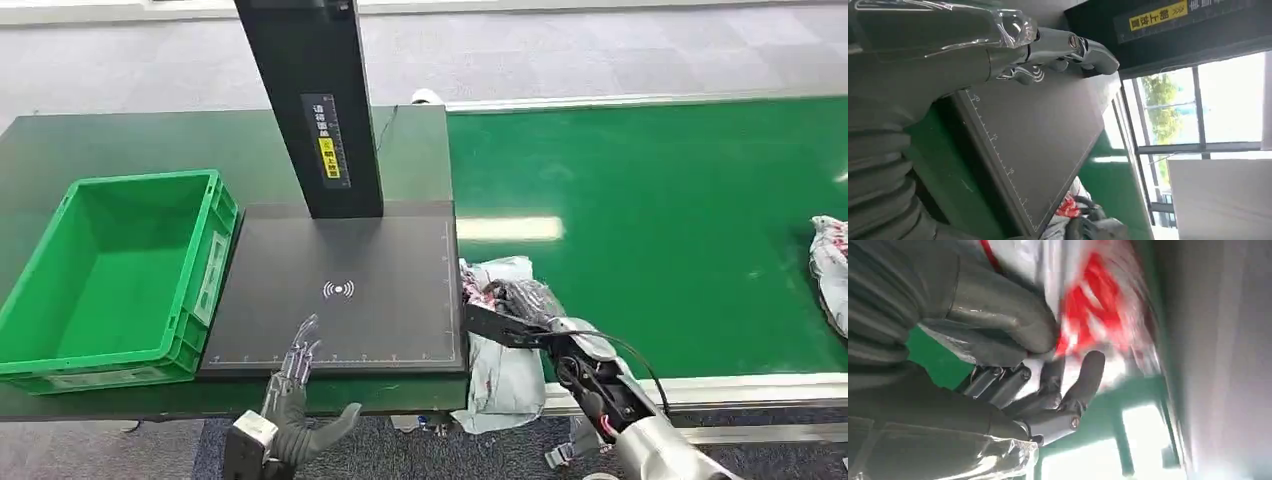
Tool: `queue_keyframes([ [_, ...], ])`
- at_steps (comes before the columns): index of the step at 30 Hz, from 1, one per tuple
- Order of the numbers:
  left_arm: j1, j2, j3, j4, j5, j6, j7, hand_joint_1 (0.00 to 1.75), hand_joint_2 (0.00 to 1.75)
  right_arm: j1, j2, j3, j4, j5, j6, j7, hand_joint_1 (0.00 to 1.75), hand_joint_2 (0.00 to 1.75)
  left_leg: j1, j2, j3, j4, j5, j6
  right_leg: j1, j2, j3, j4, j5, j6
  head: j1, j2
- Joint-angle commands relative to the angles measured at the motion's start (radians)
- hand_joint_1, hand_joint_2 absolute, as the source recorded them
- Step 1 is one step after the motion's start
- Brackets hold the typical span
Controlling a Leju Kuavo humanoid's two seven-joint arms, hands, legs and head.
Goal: Moved the parcel from conveyor to table for the left to box.
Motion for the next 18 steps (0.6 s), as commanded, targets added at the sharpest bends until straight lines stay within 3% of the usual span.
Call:
queue_keyframes([
  [1,0.024,-0.005,0.025,-0.011,0.002,0.008,-0.019,0.0,1.75,0.078,0.028,-0.227,-0.342,-0.074,-0.211,-0.126,1.75,1.75,0.0,0.0,-0.003,0.0,0.0,0.003,0.001,-0.001,-0.004,0.0,0.0,-0.004,0.001,0.0],
  [2,0.018,-0.006,0.024,-0.003,0.003,0.005,-0.025,0.0,1.75,0.101,0.038,-0.255,-0.397,-0.101,-0.263,-0.178,1.75,1.75,0.0,-0.002,-0.004,0.0,0.0,0.002,0.0,-0.002,-0.003,0.0,0.0,-0.003,0.0,0.0],
  [5,0.014,-0.008,0.025,0.001,0.003,0.006,-0.024,0.0,1.75,0.113,0.035,-0.259,-0.414,-0.102,-0.264,-0.178,1.75,1.75,0.0,-0.005,-0.005,0.0,0.001,0.002,0.0,-0.004,-0.004,0.0,0.0,-0.002,0.001,0.0],
  [8,0.003,-0.008,0.025,0.01,0.004,0.003,-0.03,0.0,1.75,0.133,0.062,-0.307,-0.462,-0.156,-0.335,-0.257,1.75,1.75,0.0,-0.004,-0.004,-0.001,0.0,0.003,0.001,-0.004,-0.004,-0.001,-0.001,-0.004,0.0,0.0],
  [18,-0.003,-0.016,0.05,-0.008,0.031,0.016,-0.056,0.0,1.75,0.171,0.073,-0.339,-0.537,-0.222,-0.405,-0.338,1.75,1.75,0.0,-0.004,-0.006,0.0,0.001,0.003,0.001,-0.004,-0.005,-0.001,0.0,-0.003,0.0,0.0],
])
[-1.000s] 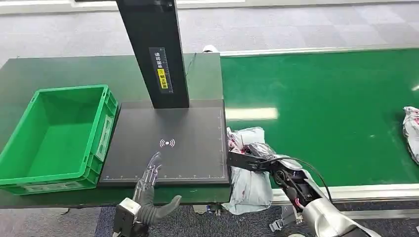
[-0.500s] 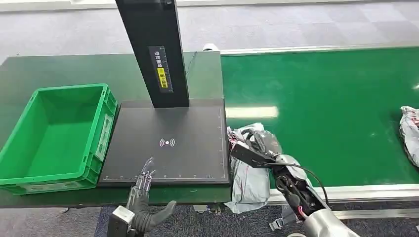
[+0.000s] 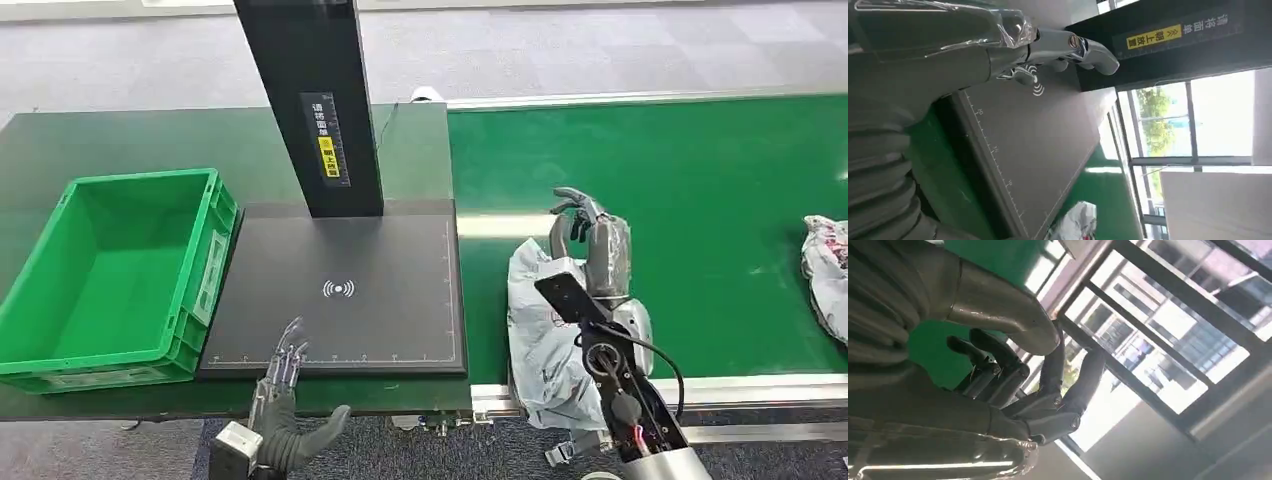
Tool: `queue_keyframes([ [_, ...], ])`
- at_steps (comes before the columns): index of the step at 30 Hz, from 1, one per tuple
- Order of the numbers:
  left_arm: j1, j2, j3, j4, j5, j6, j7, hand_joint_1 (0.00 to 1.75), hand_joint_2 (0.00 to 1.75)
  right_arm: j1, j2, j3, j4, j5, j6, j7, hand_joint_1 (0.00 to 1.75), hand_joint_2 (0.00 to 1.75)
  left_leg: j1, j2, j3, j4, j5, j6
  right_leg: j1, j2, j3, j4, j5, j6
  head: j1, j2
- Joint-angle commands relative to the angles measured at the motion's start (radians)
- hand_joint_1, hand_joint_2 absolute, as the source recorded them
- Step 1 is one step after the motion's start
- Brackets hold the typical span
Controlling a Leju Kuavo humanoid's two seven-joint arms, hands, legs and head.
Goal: Moved the parcel from conveyor to table for the left to box.
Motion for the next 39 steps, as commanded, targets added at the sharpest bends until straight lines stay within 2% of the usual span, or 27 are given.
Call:
queue_keyframes([
  [1,-0.017,-0.013,0.028,0.01,0.01,0.006,-0.011,0.0,1.75,0.021,0.026,-0.063,-0.07,-0.025,-0.025,-0.032,1.75,1.75,0.0,0.0,0.001,0.0,0.0,0.002,0.001,-0.001,0.001,-0.001,0.0,-0.003,0.0,0.0],
  [13,-0.009,-0.022,0.055,-0.012,0.033,0.03,-0.029,0.0,1.75,0.026,0.014,-0.045,-0.081,-0.035,-0.016,-0.034,1.75,1.75,0.0,0.0,0.001,0.0,0.0,0.003,0.001,-0.001,0.001,-0.001,0.0,-0.003,0.0,0.0],
  [15,-0.001,-0.017,0.074,-0.028,0.049,0.042,-0.031,0.0,1.75,0.001,-0.027,0.019,-0.014,0.072,0.118,0.188,1.75,1.75,0.0,0.0,0.0,0.0,0.0,0.002,0.001,-0.001,0.0,0.0,0.0,-0.002,0.0,0.0],
  [16,0.002,-0.015,0.078,-0.031,0.048,0.04,-0.028,0.0,1.75,-0.01,-0.031,0.029,0.016,0.096,0.164,0.248,1.75,1.75,0.0,0.0,0.001,0.0,0.0,0.003,0.001,-0.001,0.001,-0.001,0.0,-0.003,0.0,0.0],
  [17,0.009,-0.012,0.08,-0.035,0.04,0.025,-0.013,0.0,1.75,-0.049,-0.05,0.073,0.13,0.194,0.301,0.449,0.0,1.75,0.0,0.001,0.002,-0.001,0.0,0.002,0.001,0.0,0.002,-0.001,0.0,-0.003,0.0,0.0],
  [19,0.017,-0.015,0.08,-0.036,0.023,0.008,0.002,0.0,1.75,-0.09,-0.056,0.098,0.28,0.27,0.403,0.532,0.0,1.75,0.001,0.004,0.003,-0.001,0.0,0.003,0.002,0.002,0.003,-0.003,0.001,-0.003,0.0,0.0],
  [21,0.012,-0.024,0.081,-0.028,0.01,0.009,0.016,0.0,1.75,-0.124,-0.052,0.116,0.416,0.339,0.427,0.588,0.0,1.75,0.001,0.003,0.003,-0.001,0.0,0.002,0.001,0.001,0.003,-0.002,0.001,-0.002,0.0,0.0],
  [24,0.004,-0.03,0.081,-0.016,0.005,0.012,0.023,0.0,1.75,-0.127,-0.061,0.134,0.48,0.38,0.463,0.612,0.0,1.75,0.0,-0.002,0.001,-0.001,0.0,0.002,0.001,-0.002,0.003,-0.002,0.0,-0.002,0.0,0.0],
  [31,0.0,-0.017,0.058,0.003,0.007,0.023,0.027,0.0,1.75,-0.083,-0.12,0.162,0.466,0.431,0.515,0.638,0.0,1.75,0.0,-0.004,0.001,-0.002,0.0,0.003,0.001,-0.005,0.003,-0.002,0.0,-0.003,0.0,0.0],
  [38,0.0,-0.013,0.041,0.001,0.011,0.028,0.034,0.0,1.75,-0.083,-0.135,0.188,0.47,0.465,0.546,0.669,0.0,1.75,-0.001,-0.003,0.0,-0.001,0.001,0.002,0.0,-0.004,0.002,-0.001,0.0,-0.002,0.0,0.0],
  [39,-0.003,-0.014,0.041,0.005,0.014,0.03,0.037,0.0,1.75,-0.088,-0.137,0.204,0.48,0.496,0.535,0.699,0.0,1.75,0.0,-0.004,0.0,-0.001,0.001,0.004,0.001,-0.004,0.003,-0.003,0.0,-0.003,0.0,0.0],
])
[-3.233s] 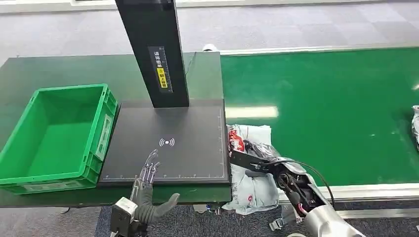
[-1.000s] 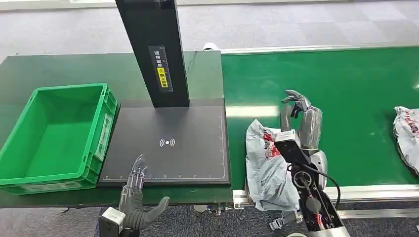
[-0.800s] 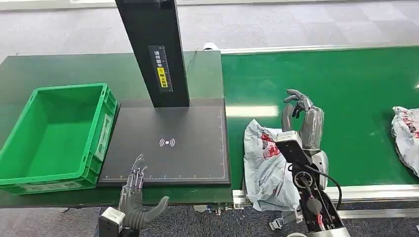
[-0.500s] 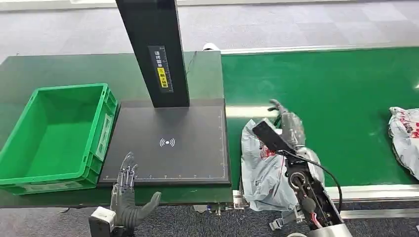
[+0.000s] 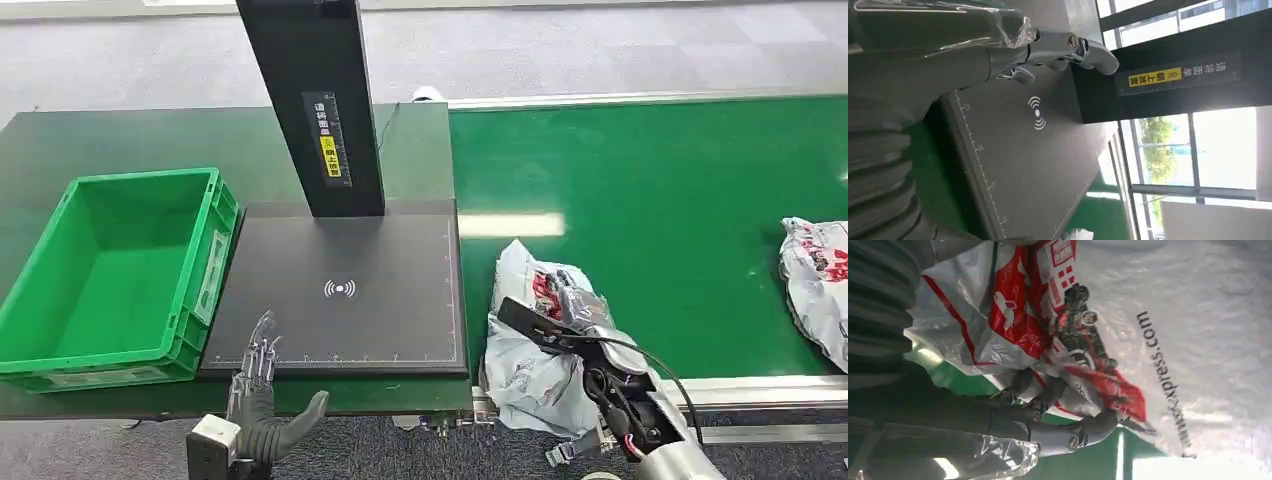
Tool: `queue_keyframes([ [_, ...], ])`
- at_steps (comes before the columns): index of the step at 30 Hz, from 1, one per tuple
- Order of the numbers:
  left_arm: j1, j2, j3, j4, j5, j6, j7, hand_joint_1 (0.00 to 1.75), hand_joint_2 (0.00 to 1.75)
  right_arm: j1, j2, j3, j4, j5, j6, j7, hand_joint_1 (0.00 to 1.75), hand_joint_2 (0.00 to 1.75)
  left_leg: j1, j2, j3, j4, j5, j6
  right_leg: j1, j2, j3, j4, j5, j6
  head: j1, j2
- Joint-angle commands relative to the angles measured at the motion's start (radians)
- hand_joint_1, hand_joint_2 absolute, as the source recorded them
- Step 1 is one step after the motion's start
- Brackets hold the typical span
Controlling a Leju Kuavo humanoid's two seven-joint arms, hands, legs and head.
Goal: Moved the parcel from conveyor to table for the left to box.
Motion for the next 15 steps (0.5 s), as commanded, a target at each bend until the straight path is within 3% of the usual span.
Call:
queue_keyframes([
  [1,-0.013,0.002,-0.025,0.047,0.009,0.007,0.013,0.0,1.75,-0.037,-0.038,0.087,0.124,0.065,0.017,0.066,0.0,1.75,0.0,-0.002,0.002,-0.001,0.0,0.002,0.001,-0.002,0.003,-0.002,0.0,-0.003,0.0,0.0],
  [5,-0.033,0.001,-0.04,0.072,0.014,0.011,0.019,0.0,1.75,-0.047,-0.034,0.094,0.192,0.056,0.084,0.027,0.0,1.75,0.0,-0.003,0.004,-0.002,0.001,0.003,0.001,-0.003,0.005,-0.003,0.0,-0.004,0.0,0.0],
  [6,-0.038,0.002,-0.044,0.079,0.015,0.01,0.021,0.0,1.75,-0.044,-0.032,0.091,0.199,0.047,0.083,0.01,0.33,1.75,-0.001,-0.003,0.004,-0.002,0.001,0.003,0.0,-0.004,0.005,-0.002,0.0,-0.003,0.0,0.0],
  [7,-0.041,0.002,-0.048,0.082,0.015,0.01,0.021,0.0,1.75,-0.043,-0.033,0.094,0.202,0.045,0.08,0.001,1.75,1.75,-0.001,-0.002,0.005,-0.001,0.0,0.002,0.0,-0.003,0.005,-0.002,0.0,-0.002,0.0,0.0],
  [15,-0.036,0.008,-0.058,0.076,0.019,0.009,0.024,0.0,1.75,-0.032,-0.041,0.098,0.167,0.021,0.086,-0.022,1.75,1.75,0.0,-0.004,0.009,-0.002,0.001,0.003,0.0,-0.004,0.01,-0.003,0.0,-0.003,0.0,0.0],
])
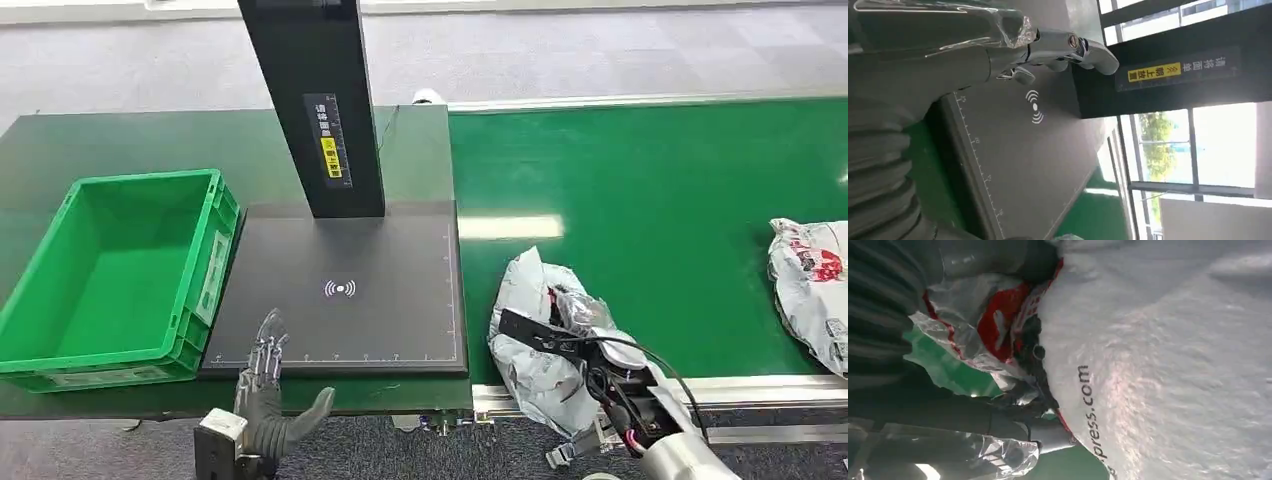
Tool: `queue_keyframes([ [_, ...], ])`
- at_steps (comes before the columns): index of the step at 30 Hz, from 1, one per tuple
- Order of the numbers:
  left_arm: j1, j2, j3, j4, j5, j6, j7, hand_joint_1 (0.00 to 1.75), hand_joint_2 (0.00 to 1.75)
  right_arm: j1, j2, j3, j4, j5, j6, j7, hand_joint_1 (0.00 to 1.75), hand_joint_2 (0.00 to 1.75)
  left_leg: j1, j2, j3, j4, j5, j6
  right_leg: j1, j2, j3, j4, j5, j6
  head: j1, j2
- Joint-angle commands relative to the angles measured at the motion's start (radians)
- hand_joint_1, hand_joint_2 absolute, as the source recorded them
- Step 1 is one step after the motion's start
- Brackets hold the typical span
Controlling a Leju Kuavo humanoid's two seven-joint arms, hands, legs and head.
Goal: Moved the parcel from conveyor to table for the left to box.
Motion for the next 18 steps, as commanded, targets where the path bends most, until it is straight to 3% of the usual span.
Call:
queue_keyframes([
  [1,-0.019,0.008,-0.033,0.063,0.005,-0.001,0.007,0.0,1.75,0.012,-0.021,0.041,0.077,-0.018,0.026,-0.005,1.75,1.75,0.001,-0.004,0.001,-0.002,0.002,0.002,0.001,-0.004,0.002,-0.003,0.001,-0.004,0.0,0.0],
  [11,-0.009,0.017,-0.037,0.049,0.005,-0.014,0.011,0.0,1.75,-0.011,-0.019,0.04,0.036,-0.077,-0.013,-0.091,1.75,1.75,0.0,-0.003,0.002,-0.002,0.001,0.003,0.001,-0.003,0.003,-0.003,0.001,-0.004,0.0,0.0],
  [18,0.031,0.022,-0.002,-0.006,0.003,-0.006,0.005,0.0,1.75,0.007,-0.014,-0.041,-0.098,-0.125,-0.163,-0.102,1.75,1.75,0.0,0.0,-0.001,0.0,0.0,0.002,0.0,-0.001,0.0,0.0,0.0,-0.003,0.0,0.0],
])
